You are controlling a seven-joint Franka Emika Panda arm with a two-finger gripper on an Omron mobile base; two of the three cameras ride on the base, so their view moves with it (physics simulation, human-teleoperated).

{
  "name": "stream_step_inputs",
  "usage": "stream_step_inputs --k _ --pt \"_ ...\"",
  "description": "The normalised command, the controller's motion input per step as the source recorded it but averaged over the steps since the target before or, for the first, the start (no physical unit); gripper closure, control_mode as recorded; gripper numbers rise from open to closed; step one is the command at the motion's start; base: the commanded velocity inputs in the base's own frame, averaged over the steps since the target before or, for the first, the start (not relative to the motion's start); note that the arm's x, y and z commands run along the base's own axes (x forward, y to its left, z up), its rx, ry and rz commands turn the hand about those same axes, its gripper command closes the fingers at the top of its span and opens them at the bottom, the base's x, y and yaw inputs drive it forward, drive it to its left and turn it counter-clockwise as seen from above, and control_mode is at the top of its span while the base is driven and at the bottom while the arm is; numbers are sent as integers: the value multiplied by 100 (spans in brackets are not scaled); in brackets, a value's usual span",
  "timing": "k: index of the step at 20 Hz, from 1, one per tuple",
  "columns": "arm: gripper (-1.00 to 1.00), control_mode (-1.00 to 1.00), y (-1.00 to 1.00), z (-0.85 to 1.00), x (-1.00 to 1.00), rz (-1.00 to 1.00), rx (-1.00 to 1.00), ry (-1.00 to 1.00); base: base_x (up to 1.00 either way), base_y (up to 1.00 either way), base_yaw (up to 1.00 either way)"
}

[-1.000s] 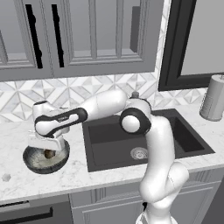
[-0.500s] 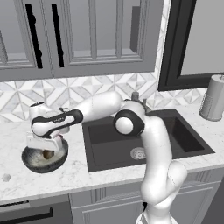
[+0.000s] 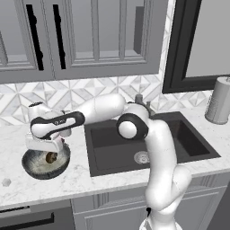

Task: Pick the mushroom from the sink and place it in the bowl. Then pick the bowl and place it in the microwave. Then close the microwave door and press the start button.

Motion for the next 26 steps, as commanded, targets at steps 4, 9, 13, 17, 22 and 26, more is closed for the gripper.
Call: stream_step_inputs --k 4,9,13,17,22,26 --pt "-100 -100 -20 35 -28 0 5 -12 0 0 0" --pt "-100 -100 -49 17 -43 0 7 -17 0 0 0" --pt "-100 -100 -62 25 -32 0 11 -9 0 0 0" --pt "-100 -100 -62 31 -21 0 13 0 0 0 0" --pt "-100 -100 -49 28 -6 0 8 7 0 0 0" --pt "-100 -100 -28 1 0 1 0 3 0 0 0"
